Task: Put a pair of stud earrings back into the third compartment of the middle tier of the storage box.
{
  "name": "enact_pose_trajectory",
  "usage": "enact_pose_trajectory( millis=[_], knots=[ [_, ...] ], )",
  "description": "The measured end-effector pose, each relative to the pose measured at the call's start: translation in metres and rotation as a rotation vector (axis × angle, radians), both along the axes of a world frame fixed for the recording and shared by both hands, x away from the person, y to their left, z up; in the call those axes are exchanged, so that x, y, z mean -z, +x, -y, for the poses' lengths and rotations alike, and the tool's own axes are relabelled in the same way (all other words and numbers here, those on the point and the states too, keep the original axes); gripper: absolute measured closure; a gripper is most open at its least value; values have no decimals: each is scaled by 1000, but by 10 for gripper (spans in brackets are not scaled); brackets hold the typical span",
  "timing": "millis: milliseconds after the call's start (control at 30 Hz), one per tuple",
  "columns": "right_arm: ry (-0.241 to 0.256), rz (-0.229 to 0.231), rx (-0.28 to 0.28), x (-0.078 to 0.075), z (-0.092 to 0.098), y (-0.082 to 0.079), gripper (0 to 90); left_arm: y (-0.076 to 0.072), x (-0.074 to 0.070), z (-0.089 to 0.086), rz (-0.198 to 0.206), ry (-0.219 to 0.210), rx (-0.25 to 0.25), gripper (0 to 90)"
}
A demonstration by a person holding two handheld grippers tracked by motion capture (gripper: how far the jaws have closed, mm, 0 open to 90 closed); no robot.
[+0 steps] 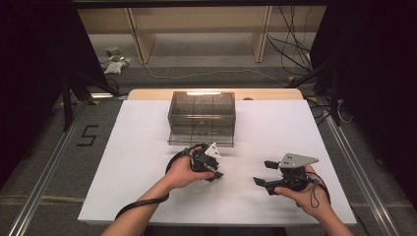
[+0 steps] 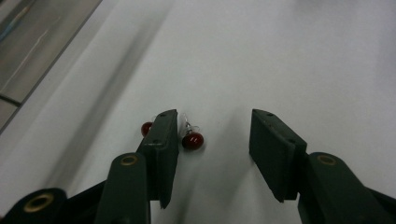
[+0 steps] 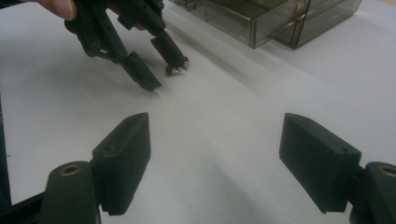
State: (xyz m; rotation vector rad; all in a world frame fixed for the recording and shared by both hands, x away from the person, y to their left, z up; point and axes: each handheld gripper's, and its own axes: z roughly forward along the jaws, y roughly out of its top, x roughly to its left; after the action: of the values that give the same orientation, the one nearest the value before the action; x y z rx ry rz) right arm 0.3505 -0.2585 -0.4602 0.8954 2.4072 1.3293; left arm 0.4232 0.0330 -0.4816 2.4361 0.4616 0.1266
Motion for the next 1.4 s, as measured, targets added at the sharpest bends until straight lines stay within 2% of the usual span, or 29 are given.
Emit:
enact_pose_trajectory(
  millis=[133,333,500,867,1133,1400],
  knots=[
    [-1,2,2,0,0,0,256,3,-2,2,-22,25,-5,540],
    [-1,6,1,-1,0,0,255,5,-5,5,-33,54,-19,566],
    [-2,8,1,-1,0,0,255,9,-6,7,-56,70,-43,631],
    [-4,11,-1,-1,0,-1,255,15,-8,6,-81,77,-75,738],
    [-3,10,0,-1,0,-1,254,14,-8,8,-79,90,-91,772],
    [-2,9,0,-1,0,0,255,16,-8,5,-93,71,-106,799]
  ],
)
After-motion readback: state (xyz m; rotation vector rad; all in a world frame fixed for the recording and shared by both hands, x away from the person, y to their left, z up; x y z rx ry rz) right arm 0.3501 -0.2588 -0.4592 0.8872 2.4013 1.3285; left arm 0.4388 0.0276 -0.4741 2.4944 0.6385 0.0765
